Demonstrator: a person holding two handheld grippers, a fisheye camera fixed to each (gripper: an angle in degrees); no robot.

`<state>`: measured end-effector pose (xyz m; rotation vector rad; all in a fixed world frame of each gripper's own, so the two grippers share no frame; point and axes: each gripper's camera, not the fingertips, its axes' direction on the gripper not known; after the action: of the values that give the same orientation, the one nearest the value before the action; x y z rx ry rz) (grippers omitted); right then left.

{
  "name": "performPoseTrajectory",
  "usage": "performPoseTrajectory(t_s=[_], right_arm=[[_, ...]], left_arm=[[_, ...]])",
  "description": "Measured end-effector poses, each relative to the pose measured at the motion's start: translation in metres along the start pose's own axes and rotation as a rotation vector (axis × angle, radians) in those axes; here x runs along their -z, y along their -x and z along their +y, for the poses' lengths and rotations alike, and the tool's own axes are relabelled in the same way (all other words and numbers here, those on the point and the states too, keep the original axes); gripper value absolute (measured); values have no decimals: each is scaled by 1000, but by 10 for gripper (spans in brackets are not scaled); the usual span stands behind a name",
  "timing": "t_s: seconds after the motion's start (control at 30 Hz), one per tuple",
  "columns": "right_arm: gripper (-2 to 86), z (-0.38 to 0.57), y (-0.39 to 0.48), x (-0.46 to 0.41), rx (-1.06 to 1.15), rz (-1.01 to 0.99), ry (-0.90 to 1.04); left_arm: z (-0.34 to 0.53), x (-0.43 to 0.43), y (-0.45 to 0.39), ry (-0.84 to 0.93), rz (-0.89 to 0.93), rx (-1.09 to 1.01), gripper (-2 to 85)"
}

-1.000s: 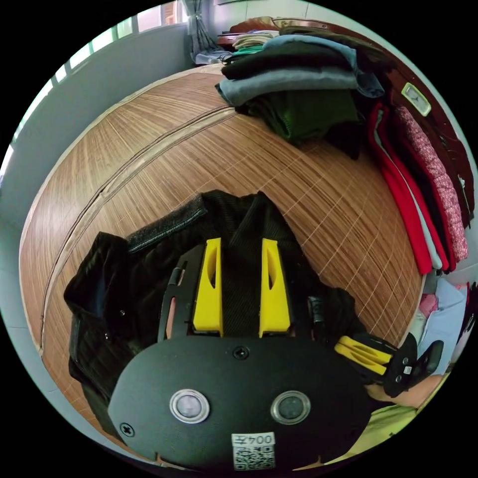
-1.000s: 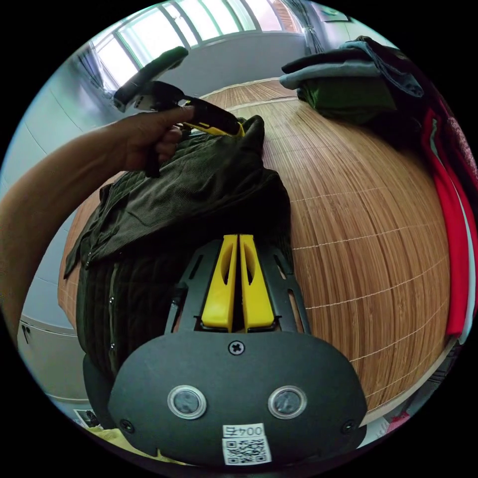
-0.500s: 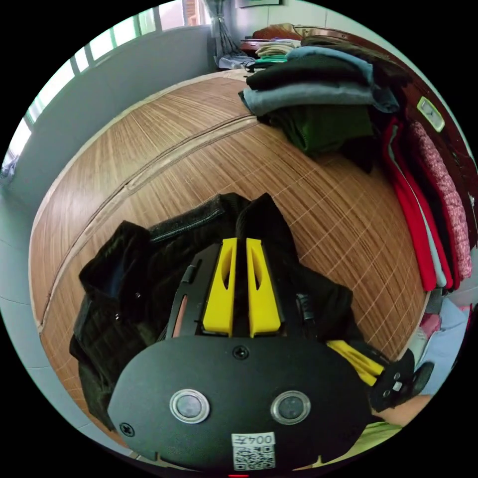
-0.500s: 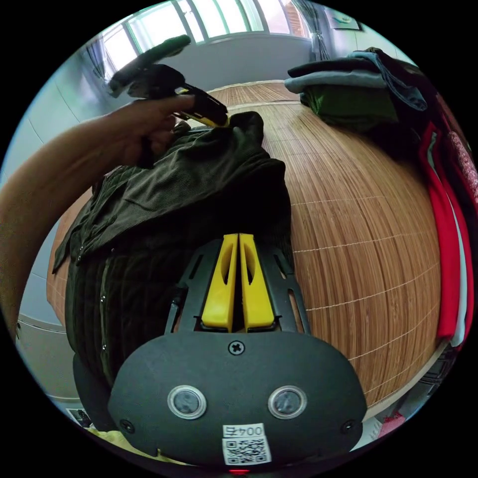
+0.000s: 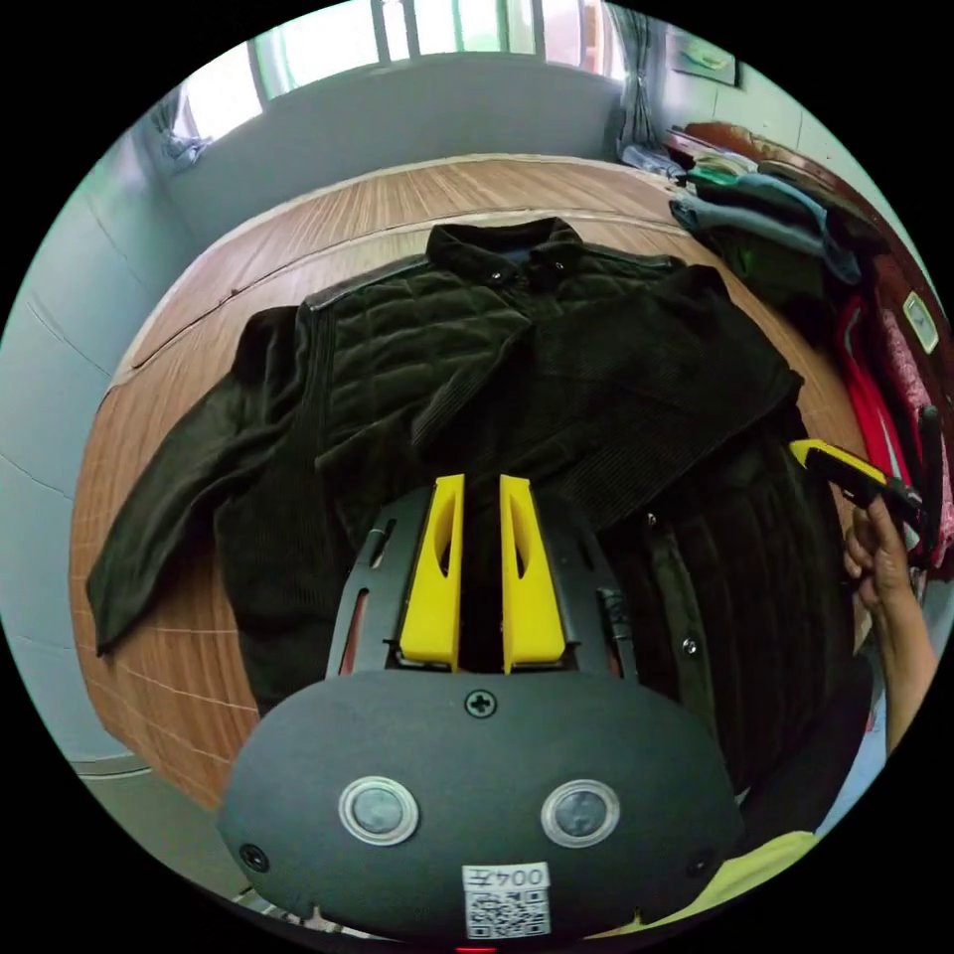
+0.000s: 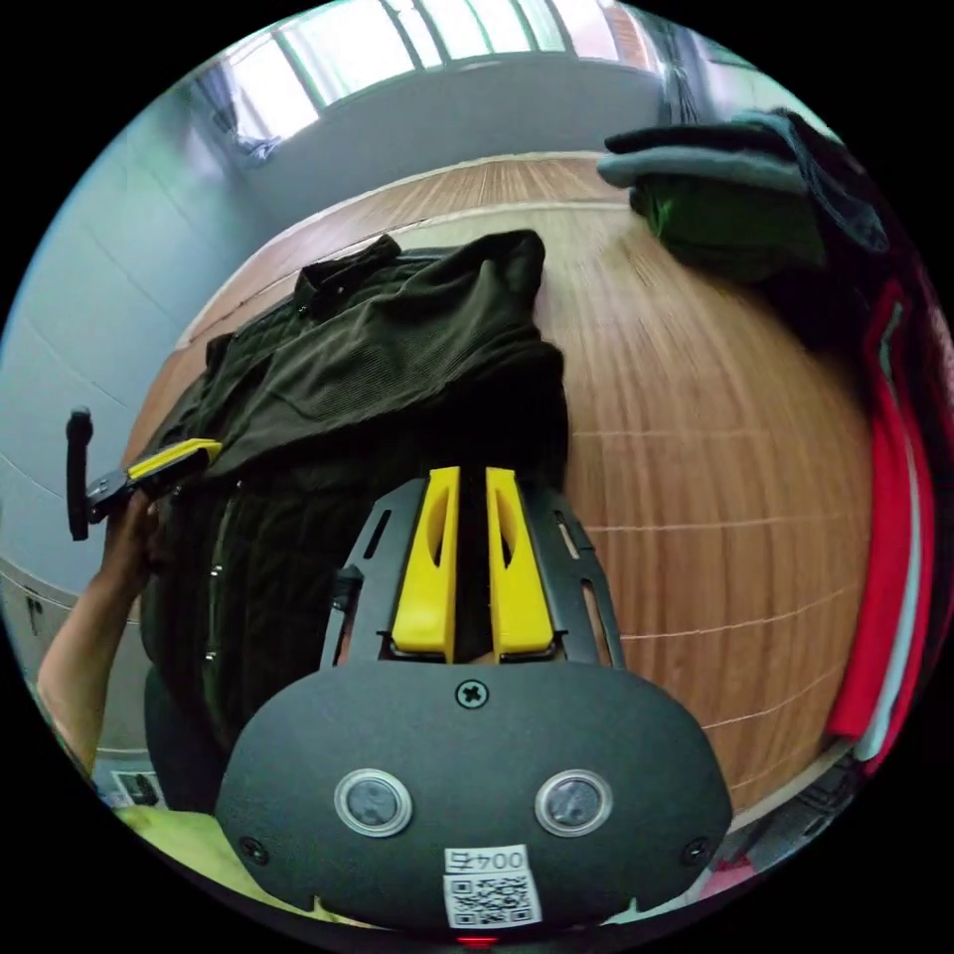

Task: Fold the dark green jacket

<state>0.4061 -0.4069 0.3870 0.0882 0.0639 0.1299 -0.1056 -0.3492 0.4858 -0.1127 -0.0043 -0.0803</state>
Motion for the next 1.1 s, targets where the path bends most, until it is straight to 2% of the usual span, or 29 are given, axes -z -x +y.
performPoseTrajectory(t_s=[0.17, 0.4, 0.7, 0.8, 0.97, 1.1], right_arm=[[85, -34, 4, 10, 138, 111, -29], [89, -67, 51, -19, 514, 278, 66], [65, -77, 87, -30, 795, 372, 110], [66, -76, 94, -31, 878, 426, 116], [71, -89, 92, -32, 882, 437, 112], [23, -92, 96, -24, 938, 466, 42]], left_arm=[[24, -1, -16, -51, -128, -31, 63], [49, -1, 12, -68, -10, 24, 58], [75, -4, 26, -77, -16, 22, 56], [82, -5, 36, -78, 13, 35, 55], [92, -7, 46, -79, 22, 39, 53], [99, -9, 54, -79, 23, 40, 52]])
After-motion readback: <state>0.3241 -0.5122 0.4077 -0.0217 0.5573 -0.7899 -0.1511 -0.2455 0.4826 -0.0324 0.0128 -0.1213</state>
